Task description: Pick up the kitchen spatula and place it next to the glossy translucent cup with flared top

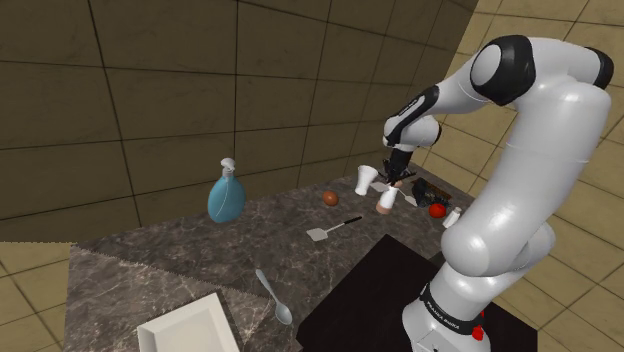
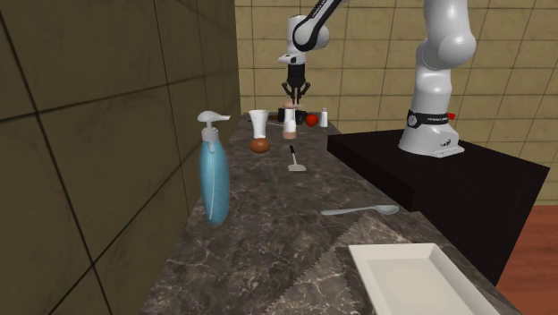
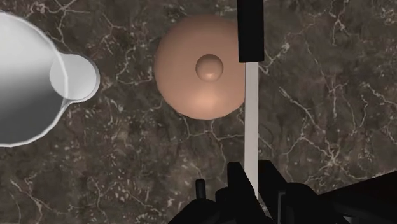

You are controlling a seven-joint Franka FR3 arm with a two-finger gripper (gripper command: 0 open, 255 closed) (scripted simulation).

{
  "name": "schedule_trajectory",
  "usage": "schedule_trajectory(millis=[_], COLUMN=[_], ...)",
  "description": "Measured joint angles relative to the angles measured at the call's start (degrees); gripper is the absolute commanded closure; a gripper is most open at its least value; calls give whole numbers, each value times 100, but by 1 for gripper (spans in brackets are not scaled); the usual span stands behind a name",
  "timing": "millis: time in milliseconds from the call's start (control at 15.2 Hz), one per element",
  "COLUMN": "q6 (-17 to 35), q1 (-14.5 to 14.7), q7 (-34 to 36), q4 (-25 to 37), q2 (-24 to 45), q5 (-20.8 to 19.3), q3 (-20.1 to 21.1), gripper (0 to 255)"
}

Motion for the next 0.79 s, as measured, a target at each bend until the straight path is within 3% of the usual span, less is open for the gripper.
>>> schedule_trajectory(millis=[792], q6=[858], q1=[-145], q7=[-287], q4=[-90], q2=[805], q5=[444], q3=[184], gripper=[255])
